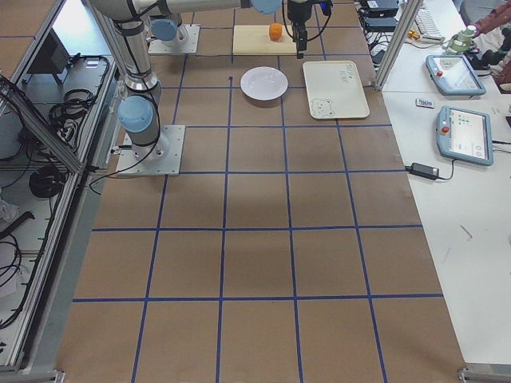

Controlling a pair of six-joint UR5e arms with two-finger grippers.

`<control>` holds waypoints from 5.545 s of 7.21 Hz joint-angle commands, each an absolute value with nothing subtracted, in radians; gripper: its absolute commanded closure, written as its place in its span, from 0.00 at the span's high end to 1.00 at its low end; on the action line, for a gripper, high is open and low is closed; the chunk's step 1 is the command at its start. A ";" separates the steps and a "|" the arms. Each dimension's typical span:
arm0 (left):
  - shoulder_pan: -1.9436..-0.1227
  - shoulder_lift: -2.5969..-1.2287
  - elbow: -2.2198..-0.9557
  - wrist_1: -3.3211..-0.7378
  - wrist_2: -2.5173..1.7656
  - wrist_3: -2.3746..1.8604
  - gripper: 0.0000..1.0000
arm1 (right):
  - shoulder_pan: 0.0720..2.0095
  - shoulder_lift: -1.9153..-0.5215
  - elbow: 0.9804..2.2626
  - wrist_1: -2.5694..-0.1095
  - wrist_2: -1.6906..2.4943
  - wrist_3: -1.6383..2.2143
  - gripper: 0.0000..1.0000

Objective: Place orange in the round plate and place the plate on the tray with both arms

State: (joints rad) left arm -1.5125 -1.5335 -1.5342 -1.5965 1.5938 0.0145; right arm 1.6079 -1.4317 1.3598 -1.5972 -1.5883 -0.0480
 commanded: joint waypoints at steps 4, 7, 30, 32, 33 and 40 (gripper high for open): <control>-1.374 -1.750 -1.744 -1.372 1.636 0.240 1.00 | 1.611 -1.431 1.361 -1.594 -1.589 -0.069 1.00; -1.365 -1.893 -1.842 -1.146 1.666 0.291 1.00 | 1.611 -1.431 1.361 -1.594 -1.588 -0.066 1.00; -1.735 -1.764 -1.406 -1.580 1.374 -0.450 1.00 | 1.586 -1.413 1.535 -1.653 -1.477 -0.063 1.00; -1.744 -1.683 -1.394 -1.651 1.377 -0.433 1.00 | 1.578 -1.417 1.711 -1.835 -1.363 -0.060 1.00; -1.737 -1.658 -1.425 -1.695 1.475 -0.422 1.00 | 1.582 -1.427 1.843 -1.958 -1.288 -0.058 1.00; -1.549 -1.566 -1.465 -1.647 1.546 0.035 1.00 | 1.643 -1.254 2.256 -2.791 -1.094 0.257 1.00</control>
